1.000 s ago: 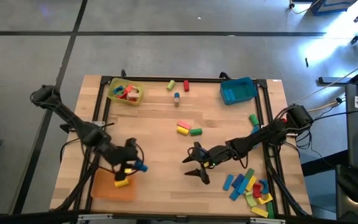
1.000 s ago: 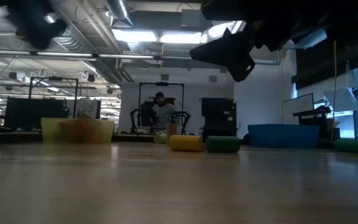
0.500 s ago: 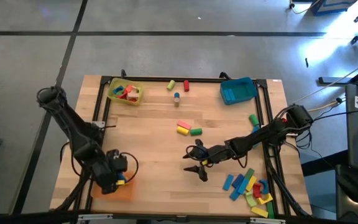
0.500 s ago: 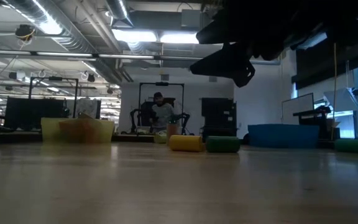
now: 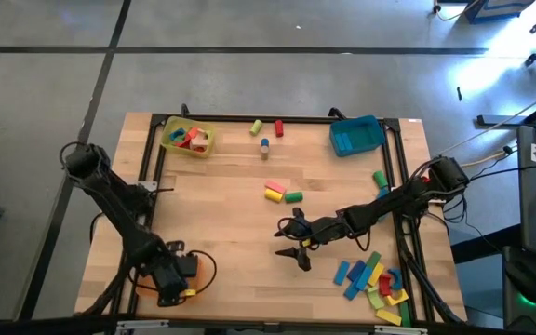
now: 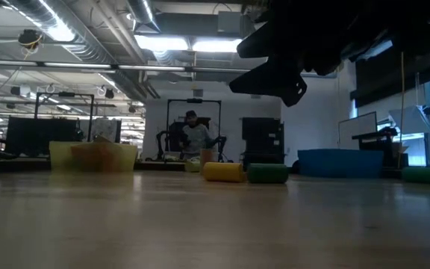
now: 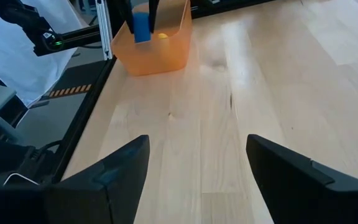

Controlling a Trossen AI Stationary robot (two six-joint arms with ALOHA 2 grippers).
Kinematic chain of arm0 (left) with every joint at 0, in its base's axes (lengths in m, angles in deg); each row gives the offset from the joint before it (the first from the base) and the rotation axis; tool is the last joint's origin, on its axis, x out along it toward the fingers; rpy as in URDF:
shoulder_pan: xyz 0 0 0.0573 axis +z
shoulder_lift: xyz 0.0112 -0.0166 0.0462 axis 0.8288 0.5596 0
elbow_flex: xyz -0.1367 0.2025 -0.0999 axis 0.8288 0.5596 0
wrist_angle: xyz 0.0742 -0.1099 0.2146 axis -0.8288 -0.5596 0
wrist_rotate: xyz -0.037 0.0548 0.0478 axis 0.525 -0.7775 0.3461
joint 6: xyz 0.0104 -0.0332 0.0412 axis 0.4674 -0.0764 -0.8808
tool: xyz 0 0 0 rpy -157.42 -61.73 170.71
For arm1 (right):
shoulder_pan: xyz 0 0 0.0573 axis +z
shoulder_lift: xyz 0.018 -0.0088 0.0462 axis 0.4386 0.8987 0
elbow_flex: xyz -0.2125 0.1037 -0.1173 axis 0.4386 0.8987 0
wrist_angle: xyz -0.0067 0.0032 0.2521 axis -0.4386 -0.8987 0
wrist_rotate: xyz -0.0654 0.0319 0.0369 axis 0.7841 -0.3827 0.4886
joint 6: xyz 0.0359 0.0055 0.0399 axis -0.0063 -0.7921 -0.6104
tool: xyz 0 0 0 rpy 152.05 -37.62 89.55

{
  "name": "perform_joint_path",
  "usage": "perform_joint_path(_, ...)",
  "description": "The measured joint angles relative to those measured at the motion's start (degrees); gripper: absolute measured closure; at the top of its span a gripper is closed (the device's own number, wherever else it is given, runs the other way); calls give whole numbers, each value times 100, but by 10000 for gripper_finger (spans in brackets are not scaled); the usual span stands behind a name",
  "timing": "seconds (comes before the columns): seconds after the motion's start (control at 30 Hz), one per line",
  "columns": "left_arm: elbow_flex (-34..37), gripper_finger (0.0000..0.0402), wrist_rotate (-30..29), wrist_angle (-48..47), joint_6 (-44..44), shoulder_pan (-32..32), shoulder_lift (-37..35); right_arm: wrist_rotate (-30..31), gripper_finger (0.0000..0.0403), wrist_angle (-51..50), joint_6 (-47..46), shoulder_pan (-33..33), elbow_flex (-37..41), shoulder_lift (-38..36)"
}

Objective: Sort blocks by size
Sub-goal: Put the blue cylindrical block into the light orange bin, then put the yellow cylindrical block into the light orange bin

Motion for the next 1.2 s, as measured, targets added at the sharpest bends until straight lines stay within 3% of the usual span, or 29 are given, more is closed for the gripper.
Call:
perform_joint_path(0.37, 0, 275, -33, -7, -83, 180, 37, 2, 132, -163, -98, 0, 2, 0)
perform_joint_path(0.57, 9, 220, -29, -41, -144, 302, 37, 52, 132, -207, -92, 0, 2, 0)
perform_joint_path(0.67, 11, 190, 305, -106, -174, 430, 37, 55, 132, -280, -90, 0, 2, 0)
perform_joint_path(0.77, 13, 177, 737, -207, -215, 578, -28, 202, 132, -296, -88, 0, 2, 0)
perform_joint_path(0.9, -148, 174, 773, -647, -412, 736, -284, 325, 132, -304, -18, 0, 2, 0)
perform_joint_path(1.03, -360, 179, 329, -1078, -758, 932, -705, 400, 132, -360, 6, 0, 2, 0)
perform_joint_path(1.2, -396, 185, -772, -827, -1616, 1260, -1239, 466, 132, -393, -41, -1, 2, 0)
